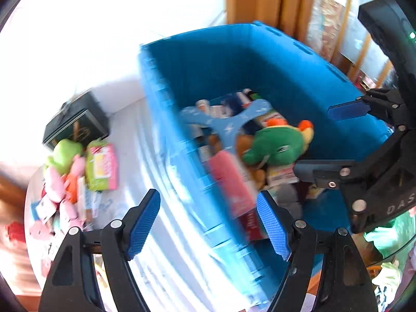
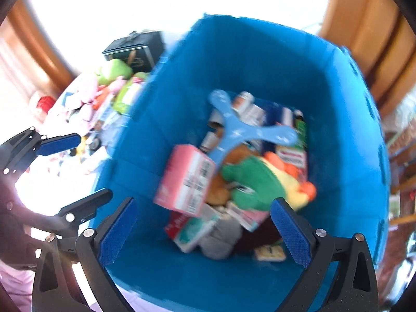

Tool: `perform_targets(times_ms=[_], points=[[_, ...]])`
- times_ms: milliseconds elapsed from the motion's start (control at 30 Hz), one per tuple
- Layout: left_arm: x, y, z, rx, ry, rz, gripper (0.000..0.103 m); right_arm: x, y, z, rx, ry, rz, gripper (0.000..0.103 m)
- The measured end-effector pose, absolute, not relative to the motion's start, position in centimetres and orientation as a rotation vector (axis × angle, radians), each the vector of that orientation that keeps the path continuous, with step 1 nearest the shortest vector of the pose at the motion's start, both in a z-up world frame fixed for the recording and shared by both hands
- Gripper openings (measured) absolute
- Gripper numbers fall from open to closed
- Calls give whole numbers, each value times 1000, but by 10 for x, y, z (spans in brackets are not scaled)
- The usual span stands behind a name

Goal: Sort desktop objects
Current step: 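Move both open grippers back to the pile on the bed, then grasp the white chick plush with the left gripper while the right grasps the white box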

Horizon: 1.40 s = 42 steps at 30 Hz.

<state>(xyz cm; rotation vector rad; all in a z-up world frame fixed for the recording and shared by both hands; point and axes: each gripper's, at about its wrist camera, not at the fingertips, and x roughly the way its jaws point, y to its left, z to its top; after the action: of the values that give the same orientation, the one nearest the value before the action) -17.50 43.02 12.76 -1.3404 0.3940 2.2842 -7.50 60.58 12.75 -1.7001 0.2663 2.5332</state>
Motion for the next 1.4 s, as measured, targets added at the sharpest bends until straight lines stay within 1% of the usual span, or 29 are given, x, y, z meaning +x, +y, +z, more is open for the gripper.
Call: perform_targets(times_ms=[267,433,533,733,1067,1167,1233,1333,1400], points=[[-186,314,108,-1433,282,2410,76,-142,513,128,-1782,142,2644,103],[-189,230,85,-1515,188,2474,76,-179,452,113,-1866,83,2688,103],[-189,180,65,-1574,130,2520,76,-196,419,100,-1920,79,2707,103],[-183,75,19,-1669,11,2611,76,-227,360,59,-2007,112,2691,103],[-135,-86,-73,-1723,-158,2771,76,-257,306,-43,-2081,220,2573,103],[-120,-120,-99,-1741,-170,2813,76,-261,297,-73,-2089,302,2530,103],[-112,-138,-116,-1747,-214,2825,76,-261,291,-90,-2091,352,2503,103],[-107,-148,-138,-1760,-261,2839,76,-262,285,-111,-2090,390,2461,103],[-106,-148,-148,-1745,-262,2868,76,-262,282,-122,-2085,426,2436,103]])
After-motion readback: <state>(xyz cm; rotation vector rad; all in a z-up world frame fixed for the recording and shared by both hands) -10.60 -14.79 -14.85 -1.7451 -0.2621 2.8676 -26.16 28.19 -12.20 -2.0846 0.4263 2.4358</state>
